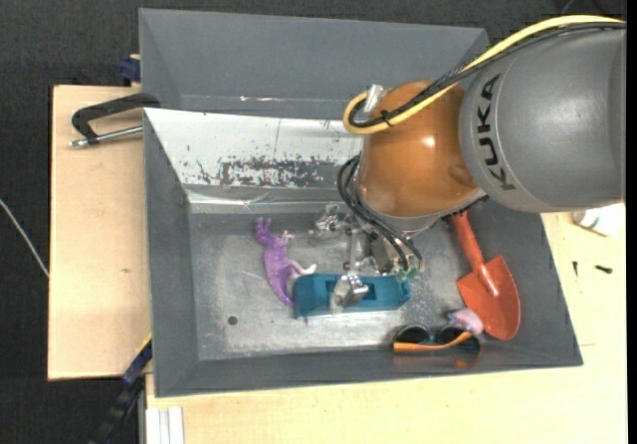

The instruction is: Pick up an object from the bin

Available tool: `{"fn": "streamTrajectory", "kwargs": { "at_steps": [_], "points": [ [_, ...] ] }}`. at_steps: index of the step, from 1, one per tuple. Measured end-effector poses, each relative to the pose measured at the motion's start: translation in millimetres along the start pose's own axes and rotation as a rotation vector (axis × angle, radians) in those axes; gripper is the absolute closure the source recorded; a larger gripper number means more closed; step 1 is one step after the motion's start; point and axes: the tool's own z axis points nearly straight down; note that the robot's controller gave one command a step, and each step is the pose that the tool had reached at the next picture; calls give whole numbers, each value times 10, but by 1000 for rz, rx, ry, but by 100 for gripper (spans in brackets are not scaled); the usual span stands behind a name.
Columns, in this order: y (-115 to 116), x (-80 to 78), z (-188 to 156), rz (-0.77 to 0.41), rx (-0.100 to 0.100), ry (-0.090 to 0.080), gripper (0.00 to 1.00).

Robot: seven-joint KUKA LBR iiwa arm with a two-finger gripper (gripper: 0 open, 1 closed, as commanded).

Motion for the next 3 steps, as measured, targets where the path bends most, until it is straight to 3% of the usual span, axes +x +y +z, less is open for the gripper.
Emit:
{"fn": "streamTrajectory", "kwargs": {
  "at_steps": [1, 2, 3],
  "points": [
    [-149, 198, 585, -23, 1, -28, 100],
    [-150, 198, 585, -23, 1, -28, 100],
    [-263, 176, -368, 12, 1, 0, 100]
  ]
}}
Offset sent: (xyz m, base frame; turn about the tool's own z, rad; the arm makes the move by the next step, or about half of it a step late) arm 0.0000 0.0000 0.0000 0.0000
